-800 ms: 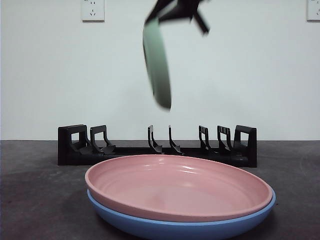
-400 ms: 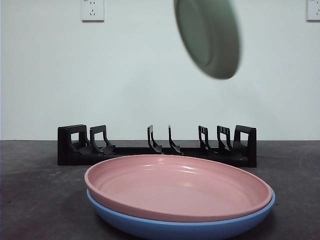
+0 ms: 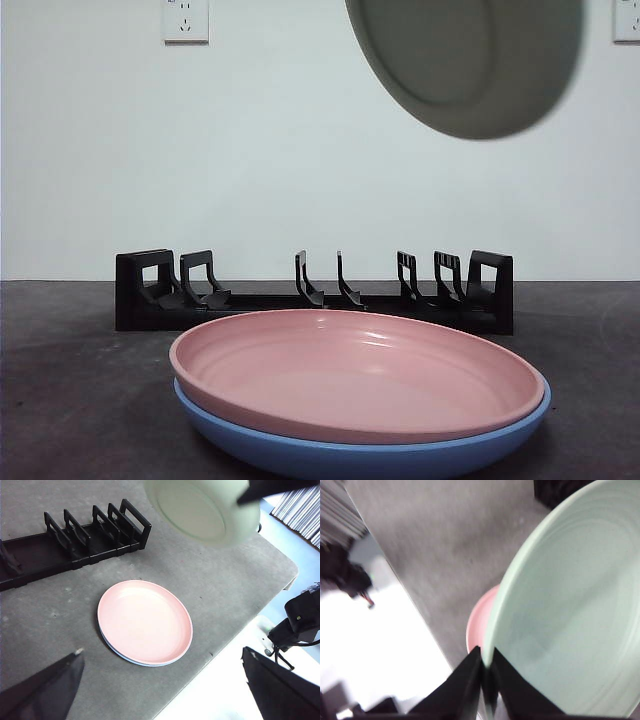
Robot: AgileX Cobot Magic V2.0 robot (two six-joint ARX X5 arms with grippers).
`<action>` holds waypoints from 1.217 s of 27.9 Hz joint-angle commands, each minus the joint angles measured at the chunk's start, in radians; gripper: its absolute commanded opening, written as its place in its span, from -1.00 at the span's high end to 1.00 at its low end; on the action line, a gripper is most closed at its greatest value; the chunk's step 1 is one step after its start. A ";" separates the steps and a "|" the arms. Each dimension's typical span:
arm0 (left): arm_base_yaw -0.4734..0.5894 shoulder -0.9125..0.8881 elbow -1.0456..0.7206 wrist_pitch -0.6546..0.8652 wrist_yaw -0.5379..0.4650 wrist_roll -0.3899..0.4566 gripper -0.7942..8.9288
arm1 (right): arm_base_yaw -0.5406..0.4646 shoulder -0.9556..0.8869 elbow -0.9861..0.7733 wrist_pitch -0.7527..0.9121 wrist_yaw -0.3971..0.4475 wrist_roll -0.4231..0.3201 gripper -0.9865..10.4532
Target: Place the plate
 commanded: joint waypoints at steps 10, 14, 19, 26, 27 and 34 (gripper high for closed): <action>-0.007 0.003 0.019 0.011 -0.002 0.034 -0.19 | 0.340 -0.064 -0.407 0.275 0.313 0.157 0.82; -0.007 0.003 0.019 0.011 -0.002 0.043 -0.19 | 0.454 -0.016 -0.465 0.373 0.466 0.247 0.82; -0.007 0.003 0.019 0.011 -0.002 0.061 -0.19 | 0.546 0.092 -0.465 0.379 0.595 0.293 0.82; -0.007 0.003 0.019 0.010 -0.002 0.060 -0.19 | 0.589 0.266 -0.465 0.384 0.670 0.344 0.82; -0.007 0.003 0.019 0.010 -0.002 0.060 -0.19 | 0.592 0.284 -0.465 0.384 0.679 0.350 0.82; -0.007 0.003 0.019 0.011 -0.002 0.060 -0.19 | 0.602 0.340 -0.465 0.425 0.688 0.339 0.82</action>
